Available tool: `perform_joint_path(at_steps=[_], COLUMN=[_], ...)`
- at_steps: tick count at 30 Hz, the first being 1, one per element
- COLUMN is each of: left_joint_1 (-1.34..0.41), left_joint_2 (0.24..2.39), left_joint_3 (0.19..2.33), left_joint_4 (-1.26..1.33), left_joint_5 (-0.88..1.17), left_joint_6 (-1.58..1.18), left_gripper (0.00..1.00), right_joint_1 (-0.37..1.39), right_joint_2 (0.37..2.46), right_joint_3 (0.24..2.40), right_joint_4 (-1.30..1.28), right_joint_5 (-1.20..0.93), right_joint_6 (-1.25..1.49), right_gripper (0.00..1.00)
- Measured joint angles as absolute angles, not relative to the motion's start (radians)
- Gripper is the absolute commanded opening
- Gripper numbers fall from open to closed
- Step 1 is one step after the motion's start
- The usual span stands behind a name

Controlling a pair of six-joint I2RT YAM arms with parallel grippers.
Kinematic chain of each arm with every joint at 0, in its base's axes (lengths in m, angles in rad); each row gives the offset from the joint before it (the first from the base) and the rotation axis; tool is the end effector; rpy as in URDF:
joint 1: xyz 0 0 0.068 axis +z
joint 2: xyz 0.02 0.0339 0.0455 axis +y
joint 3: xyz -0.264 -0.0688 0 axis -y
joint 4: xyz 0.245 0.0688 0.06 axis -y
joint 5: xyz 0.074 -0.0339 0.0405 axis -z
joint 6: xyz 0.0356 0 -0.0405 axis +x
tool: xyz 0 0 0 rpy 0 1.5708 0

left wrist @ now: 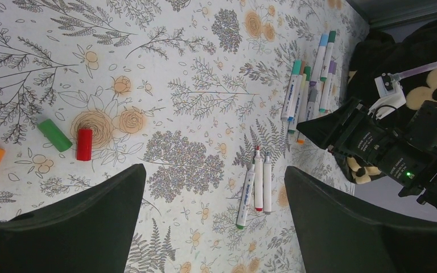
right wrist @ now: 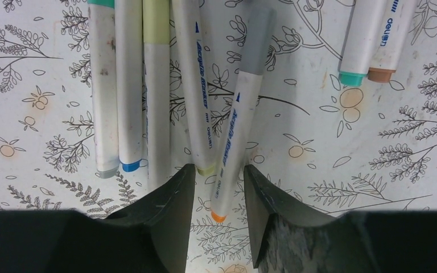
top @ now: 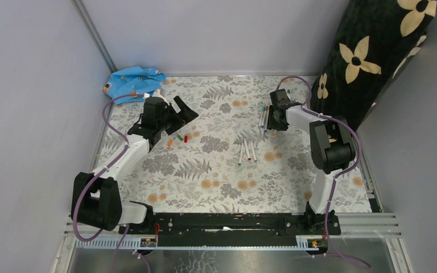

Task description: Open the pen caps

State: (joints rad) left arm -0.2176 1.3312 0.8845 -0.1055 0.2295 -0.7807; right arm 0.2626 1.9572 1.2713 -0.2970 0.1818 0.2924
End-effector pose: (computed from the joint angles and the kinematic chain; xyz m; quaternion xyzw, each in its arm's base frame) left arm 0.2880 -0.0720 0.2612 -0.1874 0.8487 -0.3196 0.3774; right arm 0.3952 0.0996 0.1586 0.0405 0.9527 -0.0045 0.3013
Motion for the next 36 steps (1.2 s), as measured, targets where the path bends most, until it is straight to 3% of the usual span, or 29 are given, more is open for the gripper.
perform_joint_path(at_steps=[7,12,20,27,36], left_joint_1=[-0.222,-0.222,-0.223,-0.222,-0.222], left_joint_2=[1.331,1.348,1.372,1.377,1.293], left_joint_3=[0.884,0.884,0.834,0.759,0.758], left_joint_4=[-0.104,-0.055,0.121,0.205,0.171], left_joint_5=[0.231,0.279,0.391,0.446,0.368], left_joint_6=[-0.783,-0.785,-0.837,-0.885,-0.88], left_gripper=[0.99,0.99,0.99,0.97,0.97], right_joint_1=[0.249,0.235,0.22,0.218,0.215], right_joint_2=[1.957,1.957,1.945,1.921,1.89], right_joint_3=[1.27,1.266,1.239,1.201,1.164], right_joint_4=[-0.293,-0.283,-0.244,-0.212,-0.214], right_joint_5=[0.163,0.153,0.133,0.129,0.118], right_joint_6=[0.292,0.29,0.289,0.288,0.288], right_gripper=[0.37,0.2,0.01,0.0,0.0])
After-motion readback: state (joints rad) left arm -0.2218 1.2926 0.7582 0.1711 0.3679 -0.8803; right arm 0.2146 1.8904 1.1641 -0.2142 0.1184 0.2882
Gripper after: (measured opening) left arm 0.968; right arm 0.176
